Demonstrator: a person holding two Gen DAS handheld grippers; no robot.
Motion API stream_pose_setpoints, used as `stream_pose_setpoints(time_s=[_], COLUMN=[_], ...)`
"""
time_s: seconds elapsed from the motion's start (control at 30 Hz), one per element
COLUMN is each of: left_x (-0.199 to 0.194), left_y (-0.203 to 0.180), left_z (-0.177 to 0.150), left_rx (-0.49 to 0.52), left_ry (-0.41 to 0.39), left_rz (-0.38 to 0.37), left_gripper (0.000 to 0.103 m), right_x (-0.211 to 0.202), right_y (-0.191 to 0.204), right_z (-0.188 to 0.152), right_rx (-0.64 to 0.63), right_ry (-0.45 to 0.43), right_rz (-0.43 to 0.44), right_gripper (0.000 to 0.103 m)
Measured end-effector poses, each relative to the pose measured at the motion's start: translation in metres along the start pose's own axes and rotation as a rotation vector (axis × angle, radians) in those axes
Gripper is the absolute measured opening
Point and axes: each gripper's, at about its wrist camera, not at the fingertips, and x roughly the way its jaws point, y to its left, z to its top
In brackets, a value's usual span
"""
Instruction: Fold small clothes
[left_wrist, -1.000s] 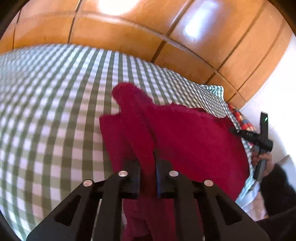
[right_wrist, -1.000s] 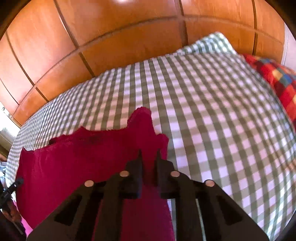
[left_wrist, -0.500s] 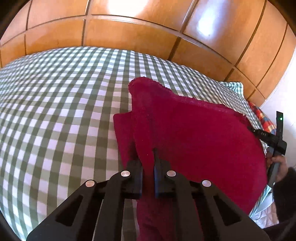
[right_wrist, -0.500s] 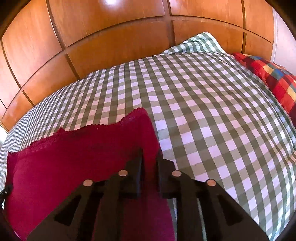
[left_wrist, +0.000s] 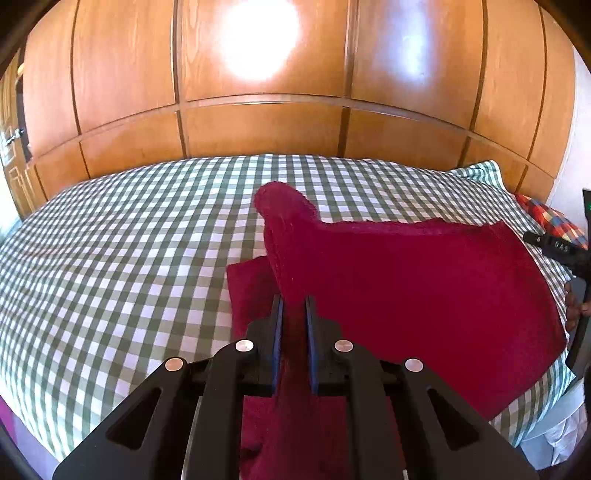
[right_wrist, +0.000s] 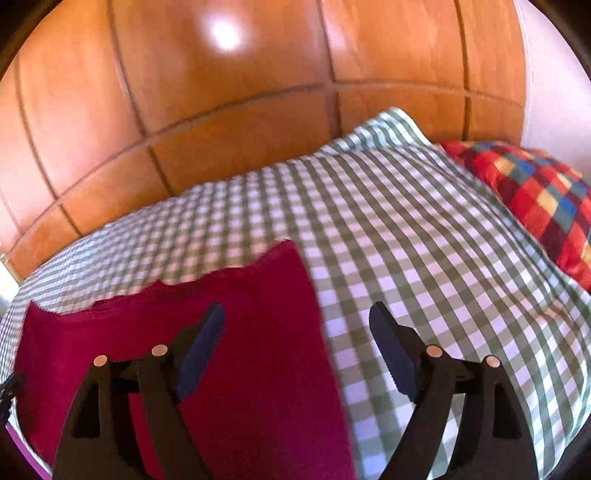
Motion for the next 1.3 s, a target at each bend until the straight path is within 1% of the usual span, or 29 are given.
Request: stream_pose_setpoints(time_s=[0.07,0.2,0.27,0.3,0.4,0.47,0.6,0.7,0.73,0.77,0.8,0.83,0.9,0.97,1.03,1.1,1.2,1.27,1.3], left_x=[0.000,-0.004,-0.007,-0.010,-0.013,-0.014,-0.015,-0.014,-0.014,-0.014,-0.015,-0.016,-0.016,-0.016,-0.022,-0.028,-0.036,-0.042,-0.045], left_y=[-0.002,-0.001,0.001,0.002,0.003,0.005,0.010,0.015,0.016,0.018,0.020,0.023,0.030,0.041,0.059,0.078,0.106,0.117,0.120], left_z=[-0.002,-0.006,-0.008,-0.009,-0.012,-0.013,-0.016,-0.019,-0.020,-0.021,-0.023,-0.024,-0.027,-0.031,-0.037,-0.042,-0.049,-0.052,-0.054], left_rx=[-0.001,-0.012,-0.017,-0.020,-0.022,-0.028,-0.037,-0.044,-0.047,-0.051,-0.060,-0.067,-0.082,-0.121,-0.189,-0.267,-0.379,-0.413,-0.426], left_ry=[0.001,0.001,-0.005,-0.011,-0.012,-0.012,-0.005,0.004,0.009,0.012,0.010,0.010,0.035,0.056,0.048,0.026,0.019,0.006,0.003], left_rz=[0.008,0.007,0.005,0.007,0.011,0.014,0.025,0.036,0.040,0.042,0.042,0.035,0.010,-0.016,-0.088,-0.103,-0.169,-0.205,-0.259], left_gripper=[0.009,0.009,0.029,0.031,0.032,0.032,0.032,0.032,0.036,0.050,0.057,0.060,0.060,0.060,0.060,0.060,0.060,0.060,0.060], right_x=[-0.009,-0.020,-0.022,-0.022,-0.021,-0.018,-0.010,0.001,0.003,0.003,0.004,0.003,0.005,0.004,0.001,-0.002,-0.004,-0.003,-0.003], right_y=[0.008,0.035,0.047,0.053,0.076,0.089,0.105,0.108,0.109,0.111,0.113,0.114,0.113,0.109,0.108,0.109,0.110,0.113,0.114], right_z=[-0.001,-0.012,-0.020,-0.024,-0.042,-0.055,-0.078,-0.088,-0.090,-0.093,-0.095,-0.096,-0.097,-0.097,-0.101,-0.106,-0.110,-0.112,-0.113], right_rx=[-0.009,-0.049,-0.066,-0.075,-0.108,-0.132,-0.166,-0.176,-0.183,-0.194,-0.204,-0.203,-0.182,-0.150,-0.176,-0.206,-0.223,-0.249,-0.261], right_ry=[-0.004,0.023,0.042,0.057,0.102,0.135,0.176,0.184,0.185,0.185,0.184,0.182,0.187,0.162,0.137,0.111,0.084,0.072,0.065], right_rz=[0.039,0.152,0.191,0.215,0.277,0.303,0.303,0.302,0.304,0.304,0.293,0.288,0.287,0.311,0.317,0.315,0.312,0.299,0.291], right_gripper=[0.081,0.081,0.081,0.081,0.082,0.082,0.089,0.096,0.099,0.101,0.101,0.101,0.101,0.101,0.101,0.101,0.101,0.101,0.101])
